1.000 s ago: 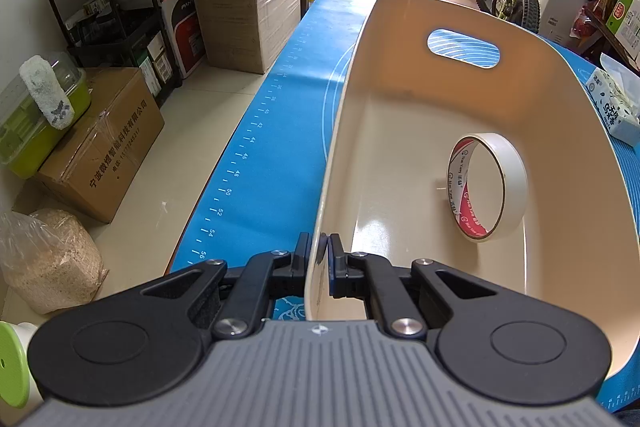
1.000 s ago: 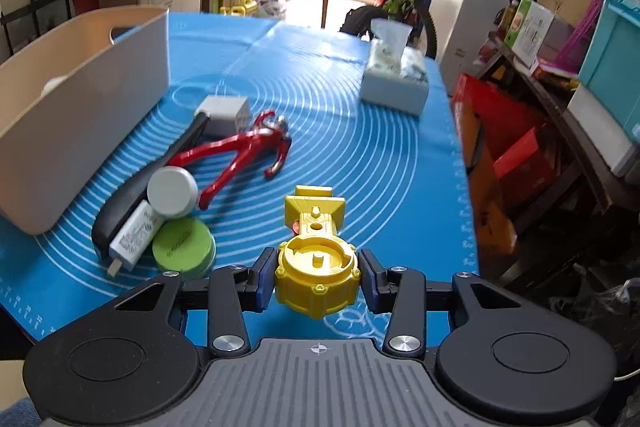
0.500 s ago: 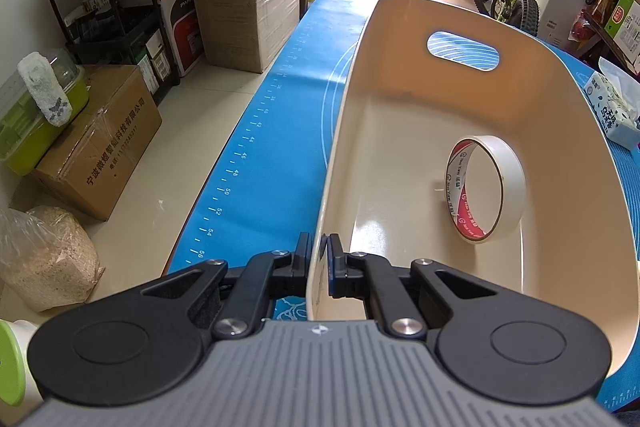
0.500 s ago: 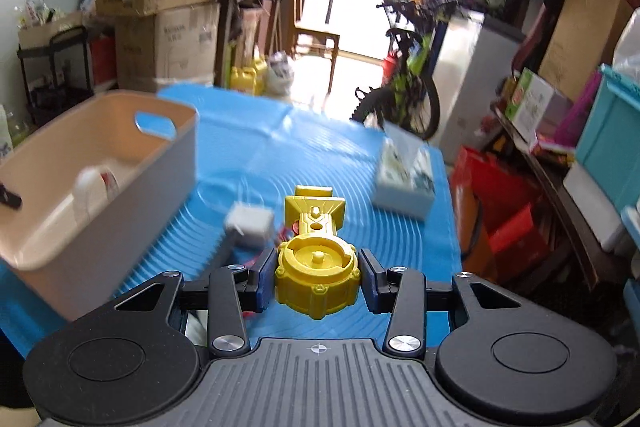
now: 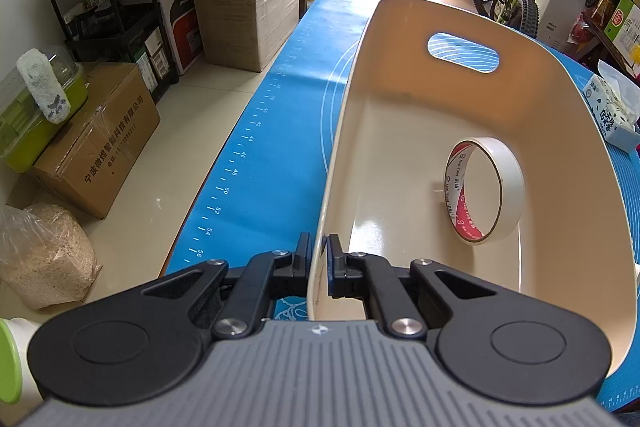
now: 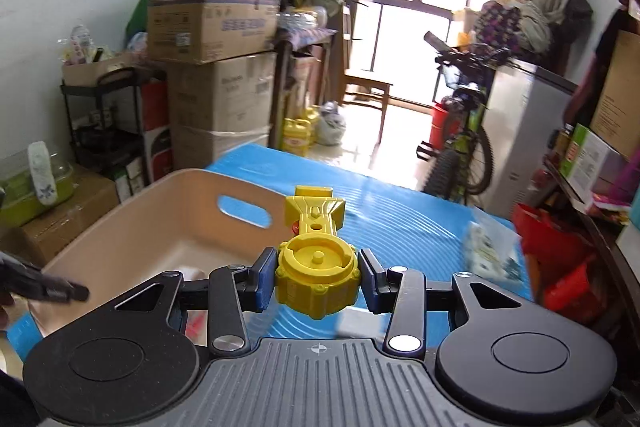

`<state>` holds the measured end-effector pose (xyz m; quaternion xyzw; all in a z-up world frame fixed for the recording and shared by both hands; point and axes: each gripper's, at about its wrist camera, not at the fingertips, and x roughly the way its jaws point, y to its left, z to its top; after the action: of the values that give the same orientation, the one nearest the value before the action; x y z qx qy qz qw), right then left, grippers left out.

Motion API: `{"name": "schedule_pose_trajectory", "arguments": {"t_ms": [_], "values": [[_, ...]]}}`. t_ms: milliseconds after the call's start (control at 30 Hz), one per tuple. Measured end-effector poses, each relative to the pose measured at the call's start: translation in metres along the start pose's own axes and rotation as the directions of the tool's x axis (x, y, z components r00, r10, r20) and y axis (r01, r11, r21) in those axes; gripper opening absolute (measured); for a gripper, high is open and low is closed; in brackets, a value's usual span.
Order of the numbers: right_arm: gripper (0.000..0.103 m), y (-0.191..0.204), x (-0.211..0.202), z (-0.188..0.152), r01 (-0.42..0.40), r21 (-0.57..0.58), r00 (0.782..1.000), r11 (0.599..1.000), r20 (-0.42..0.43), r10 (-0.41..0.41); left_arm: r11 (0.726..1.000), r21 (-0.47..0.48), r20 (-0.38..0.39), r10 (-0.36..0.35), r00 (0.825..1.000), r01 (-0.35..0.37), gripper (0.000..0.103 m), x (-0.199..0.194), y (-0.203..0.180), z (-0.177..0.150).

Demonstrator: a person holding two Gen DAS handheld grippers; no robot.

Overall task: Organize rigid objects
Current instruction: 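Carry the yellow toy part into the bin with the right tool and release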

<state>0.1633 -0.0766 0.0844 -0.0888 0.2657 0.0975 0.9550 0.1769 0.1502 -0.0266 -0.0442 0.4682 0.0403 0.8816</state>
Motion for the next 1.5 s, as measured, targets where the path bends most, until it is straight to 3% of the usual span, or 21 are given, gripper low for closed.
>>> {"name": "schedule_pose_trajectory", "arguments": {"t_ms": [267, 500, 833, 1167, 1267, 1300, 1500], "values": [[0.049, 0.051, 0.028, 0.008, -0.074, -0.037, 0.997, 0.997, -0.023, 0.074, 1.0, -0.004, 0.002, -0.005, 1.0, 0.005, 0.008, -0.001, 0.001, 0.0], [0.049, 0.089, 0.048, -0.002, -0.126, -0.094, 0.989, 0.988, -0.094, 0.118, 1.0, -0.004, 0.003, -0.005, 1.0, 0.005, 0.008, -0.001, 0.001, 0.0], [0.049, 0.116, 0.083, -0.027, -0.137, -0.146, 0.967, 0.98, -0.236, 0.1, 1.0, -0.005, 0.003, -0.006, 1.0, 0.006, 0.008, -0.001, 0.001, 0.0], [0.047, 0.121, 0.096, -0.033, -0.144, -0.153, 0.943, 0.978, -0.321, 0.088, 1.0, -0.005, 0.003, -0.006, 1.0, 0.006, 0.008, -0.001, 0.001, 0.0], [0.05, 0.116, 0.094, -0.033, -0.144, -0.122, 0.938, 0.982, -0.334, 0.096, 1.0, -0.004, 0.003, -0.005, 1.0, 0.005, 0.008, -0.001, 0.001, 0.0], [0.058, 0.113, 0.092, -0.031, -0.142, -0.11, 0.939, 0.984, -0.331, 0.098, 1.0, -0.004, 0.003, -0.005, 1.0, 0.005, 0.008, -0.001, 0.001, 0.0], [0.069, 0.093, 0.073, -0.019, -0.129, -0.05, 0.959, 0.99, -0.261, 0.112, 1.0, -0.005, 0.001, -0.005, 1.0, 0.005, 0.008, -0.002, 0.001, 0.002]]}}
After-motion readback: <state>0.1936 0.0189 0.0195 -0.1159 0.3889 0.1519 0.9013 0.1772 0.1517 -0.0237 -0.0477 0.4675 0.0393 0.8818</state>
